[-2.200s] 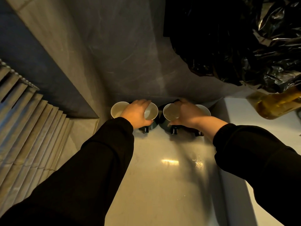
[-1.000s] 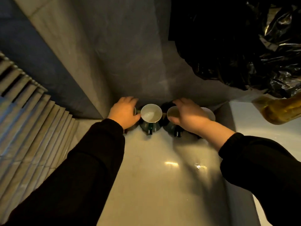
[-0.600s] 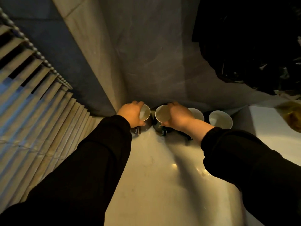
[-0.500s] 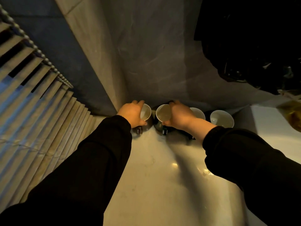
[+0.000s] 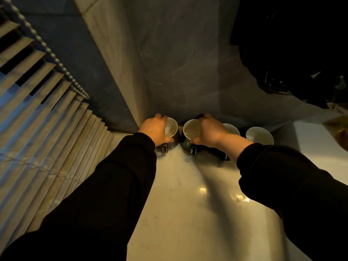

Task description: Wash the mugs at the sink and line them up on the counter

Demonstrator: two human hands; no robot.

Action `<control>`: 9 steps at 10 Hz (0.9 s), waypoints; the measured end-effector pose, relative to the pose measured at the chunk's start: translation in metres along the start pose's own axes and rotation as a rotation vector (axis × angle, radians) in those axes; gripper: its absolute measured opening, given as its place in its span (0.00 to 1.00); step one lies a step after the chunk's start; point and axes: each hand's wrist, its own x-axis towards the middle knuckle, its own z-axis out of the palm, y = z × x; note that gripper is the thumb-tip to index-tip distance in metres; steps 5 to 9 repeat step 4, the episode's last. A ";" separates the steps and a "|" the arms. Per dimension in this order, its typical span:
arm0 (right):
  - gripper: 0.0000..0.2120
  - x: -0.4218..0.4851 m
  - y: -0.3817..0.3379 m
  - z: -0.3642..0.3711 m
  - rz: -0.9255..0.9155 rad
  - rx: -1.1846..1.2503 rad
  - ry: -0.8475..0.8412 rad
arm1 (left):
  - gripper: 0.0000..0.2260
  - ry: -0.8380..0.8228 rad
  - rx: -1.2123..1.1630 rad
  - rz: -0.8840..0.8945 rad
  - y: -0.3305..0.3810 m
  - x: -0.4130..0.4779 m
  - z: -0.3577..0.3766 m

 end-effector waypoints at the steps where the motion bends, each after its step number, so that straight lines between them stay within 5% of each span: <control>1: 0.38 -0.001 0.001 -0.001 -0.016 0.002 -0.010 | 0.35 0.010 -0.006 -0.004 -0.001 0.001 0.000; 9: 0.39 -0.002 -0.001 0.002 -0.022 0.020 -0.037 | 0.38 -0.012 -0.026 0.000 0.002 0.001 0.004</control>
